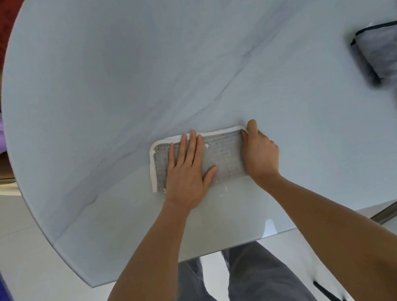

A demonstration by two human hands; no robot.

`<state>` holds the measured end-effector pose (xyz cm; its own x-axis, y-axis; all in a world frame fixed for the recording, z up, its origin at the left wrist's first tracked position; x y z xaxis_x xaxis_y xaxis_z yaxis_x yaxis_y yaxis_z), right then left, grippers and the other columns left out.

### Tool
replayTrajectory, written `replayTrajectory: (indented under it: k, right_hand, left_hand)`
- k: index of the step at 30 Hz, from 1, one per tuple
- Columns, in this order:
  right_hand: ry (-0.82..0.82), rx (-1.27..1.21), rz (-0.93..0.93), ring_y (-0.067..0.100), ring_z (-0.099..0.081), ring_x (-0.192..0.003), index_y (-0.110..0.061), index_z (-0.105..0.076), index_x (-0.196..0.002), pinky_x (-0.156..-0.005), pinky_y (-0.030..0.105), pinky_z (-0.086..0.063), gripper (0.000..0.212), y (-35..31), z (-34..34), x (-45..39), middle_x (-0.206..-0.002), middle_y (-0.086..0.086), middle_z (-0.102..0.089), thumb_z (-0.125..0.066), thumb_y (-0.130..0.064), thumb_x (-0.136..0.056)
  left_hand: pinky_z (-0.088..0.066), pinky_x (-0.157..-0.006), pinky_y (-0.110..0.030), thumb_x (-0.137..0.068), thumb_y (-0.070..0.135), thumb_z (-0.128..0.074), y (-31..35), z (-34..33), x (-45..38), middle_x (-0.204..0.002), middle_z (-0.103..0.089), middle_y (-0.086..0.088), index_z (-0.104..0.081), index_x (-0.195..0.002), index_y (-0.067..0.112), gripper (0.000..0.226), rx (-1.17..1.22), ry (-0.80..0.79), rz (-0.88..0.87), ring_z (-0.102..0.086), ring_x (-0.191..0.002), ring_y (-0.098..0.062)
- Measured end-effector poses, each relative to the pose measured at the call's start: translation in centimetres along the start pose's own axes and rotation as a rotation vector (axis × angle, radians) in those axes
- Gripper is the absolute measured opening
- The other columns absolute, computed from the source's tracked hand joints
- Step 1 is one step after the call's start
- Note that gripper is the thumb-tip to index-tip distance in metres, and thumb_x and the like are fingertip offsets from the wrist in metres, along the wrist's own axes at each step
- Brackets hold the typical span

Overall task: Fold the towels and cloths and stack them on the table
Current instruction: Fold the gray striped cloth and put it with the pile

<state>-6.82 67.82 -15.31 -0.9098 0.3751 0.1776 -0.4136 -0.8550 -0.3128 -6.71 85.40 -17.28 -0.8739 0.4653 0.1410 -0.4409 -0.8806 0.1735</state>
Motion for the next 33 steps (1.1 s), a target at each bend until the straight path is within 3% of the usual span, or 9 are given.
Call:
replayTrajectory:
  k: [7, 12, 17, 21, 25, 27, 29, 31, 33]
  right_hand:
    - [0.004, 0.041, 0.076, 0.04, -0.059, -0.07, -0.005, -0.041, -0.104, -0.06, 0.036, -0.036, 0.025, 1.7, 0.4, 0.4, -0.08, 0.014, -0.059, -0.027, -0.025, -0.104]
    - [-0.003, 0.064, 0.093, 0.039, -0.057, -0.065, -0.005, -0.041, -0.104, -0.058, 0.036, -0.035, 0.025, 1.9, 1.1, 0.8, -0.072, 0.013, -0.055, -0.027, -0.025, -0.103]
    - [0.051, -0.129, -0.046, 0.031, -0.042, -0.062, -0.011, -0.033, -0.09, -0.059, 0.036, -0.032, 0.016, 3.2, 3.6, -0.4, -0.067, 0.009, -0.047, -0.03, -0.022, -0.102]
    - [0.122, -0.437, -0.14, 0.031, -0.048, -0.065, -0.005, -0.044, -0.086, -0.06, 0.035, -0.037, 0.018, 3.1, 5.2, -1.5, -0.068, 0.01, -0.053, -0.042, -0.019, -0.097]
    - [0.089, -0.569, -0.141, 0.024, -0.047, -0.06, -0.005, -0.049, -0.08, -0.059, 0.037, -0.042, 0.021, 0.8, 5.8, -1.5, -0.064, 0.007, -0.054, -0.049, -0.021, -0.092]
    - [0.058, -0.563, -0.124, 0.024, -0.049, -0.058, -0.006, -0.05, -0.078, -0.058, 0.036, -0.043, 0.022, -0.9, 5.7, -1.0, -0.062, 0.005, -0.055, -0.052, -0.024, -0.09]
    - [0.013, -0.524, -0.089, 0.027, -0.056, -0.063, -0.007, -0.052, -0.08, -0.06, 0.037, -0.047, 0.022, -2.9, 5.0, -0.4, -0.066, 0.006, -0.06, -0.053, -0.026, -0.091]
    - [-0.042, -0.469, -0.06, 0.028, -0.059, -0.07, -0.008, -0.055, -0.085, -0.062, 0.035, -0.048, 0.021, -4.9, 4.1, 0.4, -0.073, 0.007, -0.062, -0.053, -0.027, -0.093]
    - [-0.08, -0.454, -0.035, 0.027, -0.061, -0.074, -0.008, -0.056, -0.086, -0.065, 0.036, -0.05, 0.018, -6.5, 2.9, 1.0, -0.076, 0.008, -0.063, -0.054, -0.025, -0.093]
  left_hand:
    - [0.005, -0.12, -0.037, -0.09, 0.07, -0.021, -0.5, -0.5, 0.4, -0.16, 0.005, -0.005, -0.003, -0.153, 0.009, 0.09, 0.024, -0.153, -0.213, 0.005, -0.148, -0.018]
    - [0.006, -0.119, -0.04, -0.083, 0.078, -0.019, -0.8, -0.5, 0.4, -0.161, 0.005, -0.003, 0.0, -0.153, 0.012, 0.098, -0.032, -0.184, -0.205, 0.008, -0.148, -0.019]
    - [0.001, -0.118, -0.049, -0.074, 0.085, -0.022, 1.3, -0.3, -1.1, -0.161, -0.004, -0.002, -0.009, -0.153, 0.015, 0.106, -0.033, -0.145, -0.245, 0.002, -0.148, -0.023]
    - [0.013, -0.117, -0.049, -0.06, 0.089, -0.017, 2.5, -0.4, -2.4, -0.16, 0.01, 0.002, 0.0, -0.153, 0.024, 0.115, 0.005, -0.227, -0.215, 0.014, -0.147, -0.021]
    - [0.007, -0.117, -0.051, -0.065, 0.079, -0.058, 4.0, 0.3, -3.4, -0.16, 0.017, 0.002, 0.001, -0.154, 0.027, 0.119, 0.036, -0.349, -0.169, 0.018, -0.146, -0.027]
    - [0.001, -0.119, -0.046, -0.073, 0.062, -0.068, 3.5, 2.1, -3.3, -0.161, 0.01, 0.001, -0.01, -0.154, 0.024, 0.107, 0.239, -0.285, -0.11, 0.014, -0.147, -0.025]
    - [-0.014, -0.119, -0.037, -0.084, 0.037, -0.067, 0.5, 4.9, -2.3, -0.158, -0.02, -0.007, -0.035, -0.146, 0.015, 0.073, 0.58, -0.011, 0.07, -0.011, -0.147, -0.024]
    - [-0.033, -0.109, -0.034, -0.09, 0.021, -0.061, -4.7, 5.7, -0.1, -0.133, -0.052, -0.015, -0.057, -0.126, 0.006, 0.04, 0.783, 0.27, 0.379, -0.045, -0.128, -0.028]
    - [-0.045, -0.096, -0.038, -0.096, 0.019, -0.054, -7.6, 4.3, 1.7, -0.107, -0.064, -0.017, -0.065, -0.104, 0.004, 0.02, 0.973, 0.234, 0.649, -0.06, -0.104, -0.031]
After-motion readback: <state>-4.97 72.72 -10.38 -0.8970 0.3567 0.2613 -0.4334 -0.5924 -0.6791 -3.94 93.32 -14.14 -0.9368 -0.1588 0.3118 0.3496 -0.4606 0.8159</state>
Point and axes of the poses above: each hand's wrist, its own x-axis away from the middle knuckle, its own z-axis out of the back of the hand, y = z × x, the point moved 8 cm from there along -x, towards the middle knuckle
